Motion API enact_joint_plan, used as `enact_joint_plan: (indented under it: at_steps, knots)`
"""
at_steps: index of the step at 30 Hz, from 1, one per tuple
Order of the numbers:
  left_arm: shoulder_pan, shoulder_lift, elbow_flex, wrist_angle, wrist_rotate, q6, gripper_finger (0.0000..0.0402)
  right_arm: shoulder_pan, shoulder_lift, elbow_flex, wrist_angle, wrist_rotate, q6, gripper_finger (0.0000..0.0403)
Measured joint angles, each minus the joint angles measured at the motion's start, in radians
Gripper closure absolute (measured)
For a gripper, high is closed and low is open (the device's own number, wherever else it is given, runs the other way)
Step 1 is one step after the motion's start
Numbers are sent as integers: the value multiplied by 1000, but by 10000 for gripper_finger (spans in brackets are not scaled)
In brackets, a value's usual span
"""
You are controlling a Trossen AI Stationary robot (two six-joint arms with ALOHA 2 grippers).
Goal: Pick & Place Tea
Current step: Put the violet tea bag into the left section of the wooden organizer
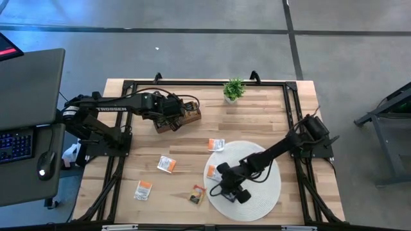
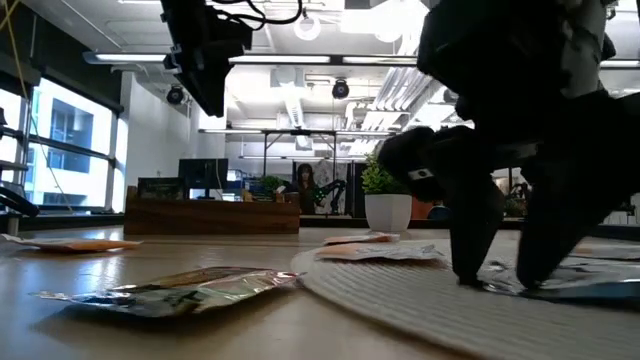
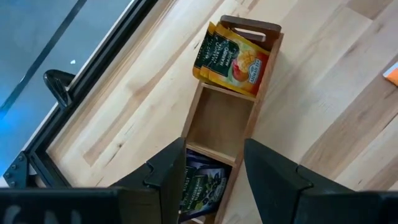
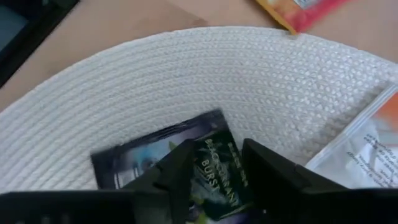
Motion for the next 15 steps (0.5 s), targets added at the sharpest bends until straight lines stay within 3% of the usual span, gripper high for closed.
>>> enact_joint_plan:
  at_steps: [8,15]
  knots:
    - [0,0,0,0,0,1,243,-15,2,-39,75,-21,38,391]
    - [0,0,0,2,-9,-8,243,-24,-44,-44,107,-46,81,383]
